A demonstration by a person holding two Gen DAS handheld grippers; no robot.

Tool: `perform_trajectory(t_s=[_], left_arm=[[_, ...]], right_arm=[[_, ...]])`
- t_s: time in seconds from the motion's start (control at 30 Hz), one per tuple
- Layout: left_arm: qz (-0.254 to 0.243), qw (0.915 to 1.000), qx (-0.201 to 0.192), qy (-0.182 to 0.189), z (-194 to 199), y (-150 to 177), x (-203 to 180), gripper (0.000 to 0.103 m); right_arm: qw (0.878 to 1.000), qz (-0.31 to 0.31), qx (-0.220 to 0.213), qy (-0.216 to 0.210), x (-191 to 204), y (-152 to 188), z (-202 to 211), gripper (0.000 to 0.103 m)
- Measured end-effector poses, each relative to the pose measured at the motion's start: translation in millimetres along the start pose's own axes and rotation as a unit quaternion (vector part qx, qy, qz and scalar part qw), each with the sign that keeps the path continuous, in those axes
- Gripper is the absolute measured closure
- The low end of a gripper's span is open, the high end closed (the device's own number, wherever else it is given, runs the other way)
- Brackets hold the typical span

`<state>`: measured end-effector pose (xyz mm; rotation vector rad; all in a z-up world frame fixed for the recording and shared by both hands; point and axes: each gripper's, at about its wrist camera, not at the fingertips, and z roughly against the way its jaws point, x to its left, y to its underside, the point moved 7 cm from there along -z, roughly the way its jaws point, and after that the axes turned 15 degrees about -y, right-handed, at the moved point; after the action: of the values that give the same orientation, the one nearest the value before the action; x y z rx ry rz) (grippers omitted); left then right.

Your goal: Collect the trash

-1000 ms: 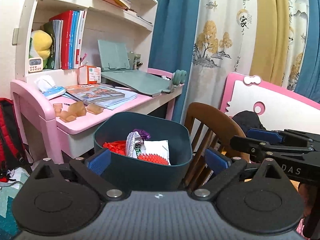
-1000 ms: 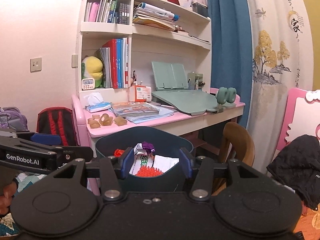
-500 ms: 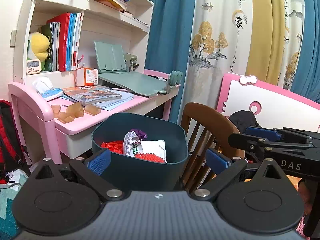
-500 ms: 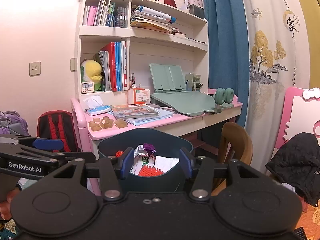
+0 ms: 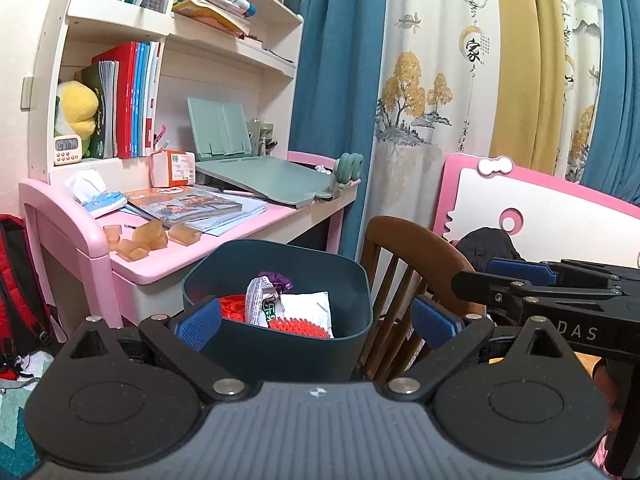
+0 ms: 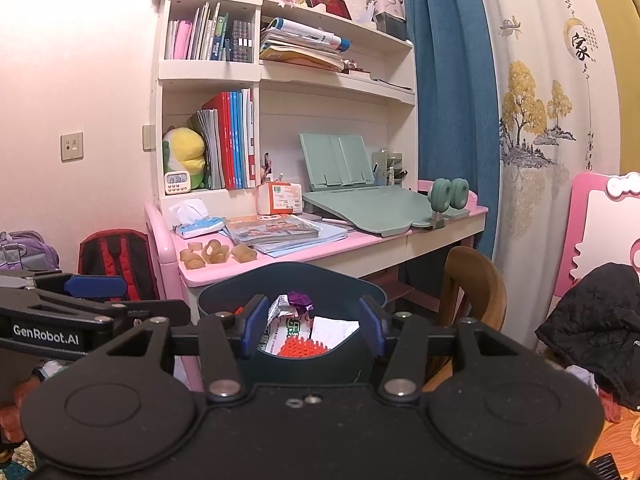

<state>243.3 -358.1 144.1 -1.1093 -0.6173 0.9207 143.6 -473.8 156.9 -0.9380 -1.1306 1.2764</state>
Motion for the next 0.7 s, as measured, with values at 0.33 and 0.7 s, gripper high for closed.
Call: perform_trajectory(t_s=[0.33,0.7], left_arm=[[-0.005,1.0000,-0.006,-0.006,0.6,0.0,-1.7,0.001],[0.003,0.9999,-0.010,-0.008,-0.9,1.0,-0.5,0.001]], right_arm=[[1.000,-0.001,0.003,-0.007,-0.3,1.7,-1.1,0.053],[1.000,0.000,0.000,-0.012,2.1,1.9,-1.3,0.053]])
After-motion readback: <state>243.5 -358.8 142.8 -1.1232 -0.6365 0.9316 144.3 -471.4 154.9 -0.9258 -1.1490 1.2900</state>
